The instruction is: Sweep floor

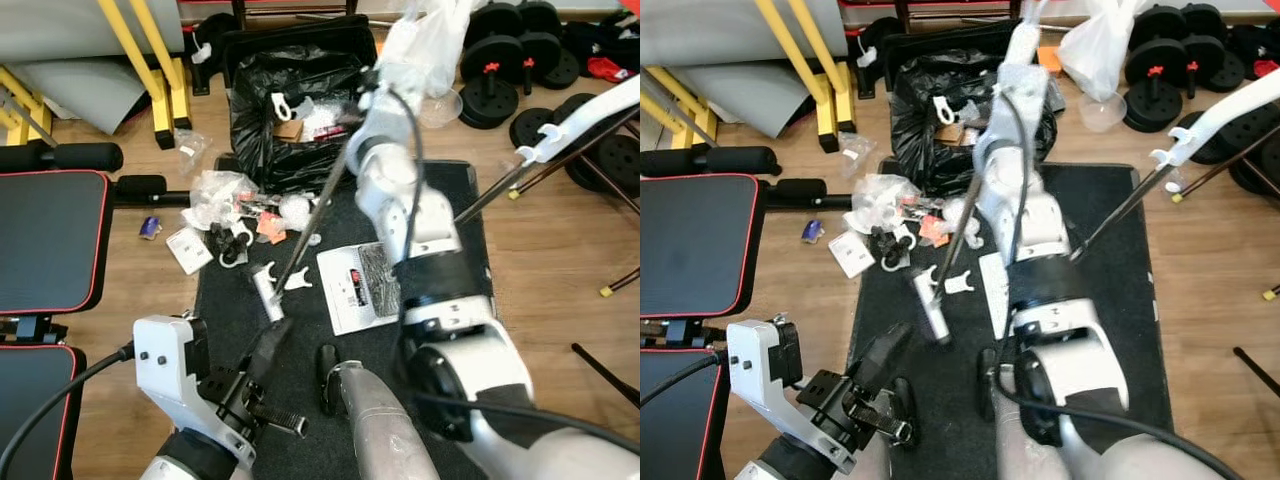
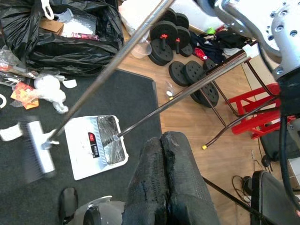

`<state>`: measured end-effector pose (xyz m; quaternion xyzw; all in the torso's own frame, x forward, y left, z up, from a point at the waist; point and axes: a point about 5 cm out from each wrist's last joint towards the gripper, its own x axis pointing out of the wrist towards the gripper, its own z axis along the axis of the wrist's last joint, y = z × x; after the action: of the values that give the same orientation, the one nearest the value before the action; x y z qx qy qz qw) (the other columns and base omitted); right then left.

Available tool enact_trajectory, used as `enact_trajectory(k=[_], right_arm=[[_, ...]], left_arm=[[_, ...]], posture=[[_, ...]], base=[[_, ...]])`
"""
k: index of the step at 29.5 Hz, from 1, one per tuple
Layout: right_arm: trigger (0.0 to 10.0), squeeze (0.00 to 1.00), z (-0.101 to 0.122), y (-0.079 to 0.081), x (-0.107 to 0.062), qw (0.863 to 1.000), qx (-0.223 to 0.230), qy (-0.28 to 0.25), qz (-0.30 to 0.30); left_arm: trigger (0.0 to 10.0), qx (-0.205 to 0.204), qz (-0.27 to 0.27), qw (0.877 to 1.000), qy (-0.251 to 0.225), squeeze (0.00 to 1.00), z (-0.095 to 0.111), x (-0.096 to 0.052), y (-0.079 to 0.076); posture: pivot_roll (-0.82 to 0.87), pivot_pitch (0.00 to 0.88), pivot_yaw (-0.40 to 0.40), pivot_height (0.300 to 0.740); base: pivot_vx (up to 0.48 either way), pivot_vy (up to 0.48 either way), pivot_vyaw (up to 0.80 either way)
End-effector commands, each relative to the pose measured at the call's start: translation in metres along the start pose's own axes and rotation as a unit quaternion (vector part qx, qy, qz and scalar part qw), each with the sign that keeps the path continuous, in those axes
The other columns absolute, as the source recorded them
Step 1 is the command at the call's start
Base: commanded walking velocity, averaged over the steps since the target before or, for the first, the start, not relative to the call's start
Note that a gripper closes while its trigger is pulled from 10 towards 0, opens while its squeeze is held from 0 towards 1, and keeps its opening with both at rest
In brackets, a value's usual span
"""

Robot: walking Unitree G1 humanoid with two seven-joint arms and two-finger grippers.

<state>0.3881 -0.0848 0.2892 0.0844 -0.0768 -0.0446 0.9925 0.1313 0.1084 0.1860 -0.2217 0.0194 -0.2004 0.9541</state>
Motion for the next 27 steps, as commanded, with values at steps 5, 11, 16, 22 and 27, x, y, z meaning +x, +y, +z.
enact_trajectory(k=[5, 11, 16, 22, 27], right_arm=[[10.0, 0.00, 0.011, -0.003, -0.001, 0.998, -0.042, -0.026, -0.025], [10.0, 0.00, 0.013, -0.003, -0.002, 0.998, -0.042, -0.025, -0.028], [10.0, 0.00, 0.014, -0.010, -0.001, 0.997, -0.055, -0.020, -0.053], [10.0, 0.00, 0.022, -0.023, 0.003, 0.990, -0.097, -0.031, -0.099], [10.0, 0.00, 0.034, -0.032, 0.006, 0.986, -0.104, -0.037, -0.126]], left_arm=[[10.0, -0.008, -0.008, 1.000, 0.019, 0.00, -0.005, -0.002, 0.000], [10.0, -0.008, -0.008, 1.000, 0.018, 0.00, -0.005, -0.001, -0.001], [10.0, -0.009, -0.008, 1.000, 0.017, 0.00, -0.005, -0.001, -0.001], [10.0, -0.009, -0.009, 1.000, 0.016, 0.00, -0.005, 0.000, -0.001], [10.0, -0.009, -0.009, 1.000, 0.016, 0.00, -0.005, 0.001, 0.000]], posture=[[-0.02, 0.377, -0.080, 0.740], [-0.02, 0.376, -0.081, 0.740], [-0.03, 0.374, -0.083, 0.740], [-0.03, 0.373, -0.083, 0.740], [-0.03, 0.370, -0.082, 0.740]], base=[[0.000, 0.000, 0.00], [0.000, 0.000, 0.00], [0.000, 0.000, 0.00], [0.000, 0.000, 0.00], [0.000, 0.000, 0.00]])
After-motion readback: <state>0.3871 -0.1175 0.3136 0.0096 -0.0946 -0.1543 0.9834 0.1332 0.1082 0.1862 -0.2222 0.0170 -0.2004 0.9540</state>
